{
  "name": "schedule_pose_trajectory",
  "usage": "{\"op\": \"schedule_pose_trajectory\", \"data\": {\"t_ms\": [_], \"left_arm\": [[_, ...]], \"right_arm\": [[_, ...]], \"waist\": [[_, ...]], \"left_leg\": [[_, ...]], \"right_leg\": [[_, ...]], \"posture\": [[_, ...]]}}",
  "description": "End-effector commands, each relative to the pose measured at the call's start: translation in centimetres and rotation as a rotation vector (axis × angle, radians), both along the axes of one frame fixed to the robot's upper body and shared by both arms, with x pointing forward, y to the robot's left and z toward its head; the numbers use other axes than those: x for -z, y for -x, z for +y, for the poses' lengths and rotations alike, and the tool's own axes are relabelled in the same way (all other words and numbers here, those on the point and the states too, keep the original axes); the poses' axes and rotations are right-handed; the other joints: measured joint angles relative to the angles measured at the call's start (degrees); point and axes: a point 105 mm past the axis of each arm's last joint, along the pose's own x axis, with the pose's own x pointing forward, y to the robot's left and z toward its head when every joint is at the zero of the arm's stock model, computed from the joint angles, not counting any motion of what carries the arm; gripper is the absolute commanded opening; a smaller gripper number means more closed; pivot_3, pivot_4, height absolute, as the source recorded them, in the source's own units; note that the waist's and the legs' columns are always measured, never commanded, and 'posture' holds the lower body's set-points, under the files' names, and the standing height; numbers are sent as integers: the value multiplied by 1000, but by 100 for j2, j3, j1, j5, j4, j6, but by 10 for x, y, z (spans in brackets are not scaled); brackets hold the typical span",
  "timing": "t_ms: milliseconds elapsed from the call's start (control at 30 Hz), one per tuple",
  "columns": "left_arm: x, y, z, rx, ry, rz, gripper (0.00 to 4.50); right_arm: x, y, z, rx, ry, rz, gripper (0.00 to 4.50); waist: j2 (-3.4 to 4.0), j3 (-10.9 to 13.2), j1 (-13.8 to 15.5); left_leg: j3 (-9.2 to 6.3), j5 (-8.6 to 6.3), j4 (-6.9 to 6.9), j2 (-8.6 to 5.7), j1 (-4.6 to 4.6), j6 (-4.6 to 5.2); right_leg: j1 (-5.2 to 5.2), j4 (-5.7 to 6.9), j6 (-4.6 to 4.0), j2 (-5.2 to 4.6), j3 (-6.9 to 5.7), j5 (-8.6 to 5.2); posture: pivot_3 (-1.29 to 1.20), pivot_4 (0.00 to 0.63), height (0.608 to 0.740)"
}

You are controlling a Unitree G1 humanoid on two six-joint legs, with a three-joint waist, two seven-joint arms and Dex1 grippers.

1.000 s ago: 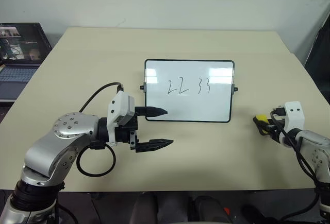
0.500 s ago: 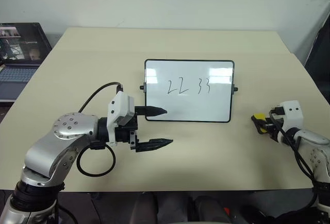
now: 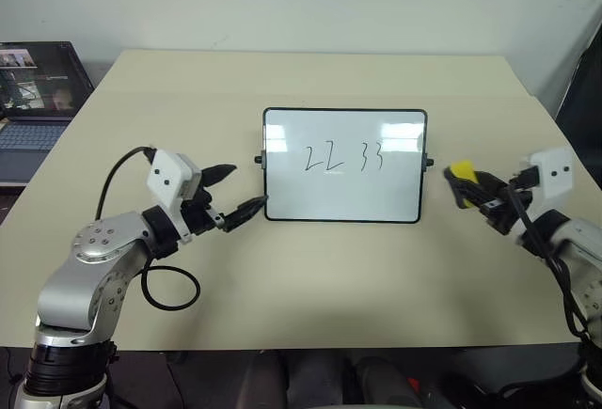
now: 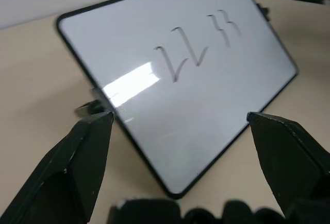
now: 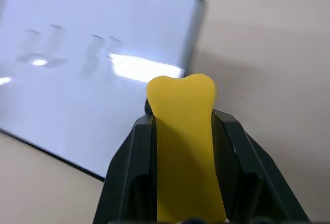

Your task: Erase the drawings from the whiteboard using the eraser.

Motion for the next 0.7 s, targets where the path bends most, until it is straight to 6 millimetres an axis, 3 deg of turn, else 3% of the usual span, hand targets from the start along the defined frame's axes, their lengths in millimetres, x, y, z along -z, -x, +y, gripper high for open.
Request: {"op": "schedule_pose_trajectory", "data": {"t_ms": [33,200,367,500,700], "left_arm": [[-10,1,5,-17,-13,-49,4500],[-7,6,3,27,-24,-35,4500],[-6,18,6,81,-25,-29,4500],[-7,18,9,77,-31,-28,4500],[-12,14,12,64,-48,-44,4500]], "right_arm": [[-28,2,25,-94,19,-135,1120],[-39,-17,53,-160,156,-238,1120],[-29,-43,93,-191,323,-329,1118],[-28,-56,119,-199,327,-367,1110],[-41,-77,146,-190,351,-437,1110]], "waist": [[-2,1,10],[-2,1,14],[-2,1,-13],[-3,1,10],[-4,2,24]], "left_leg": [[-1,0,0,-1,-1,0],[-1,0,1,-1,-2,0],[-2,1,-1,3,-1,-1],[-9,1,0,5,-5,-2],[-18,1,4,3,-9,-2]], "right_leg": [[0,0,0,0,-3,0],[-2,-1,0,-2,-2,0],[-6,0,-1,-2,4,1],[-7,0,-1,-2,-3,1],[-8,3,-2,-7,-11,1]], "posture": [[0,150,740],[0,150,740],[0,150,740],[0,150,740],[0,150,740]]}}
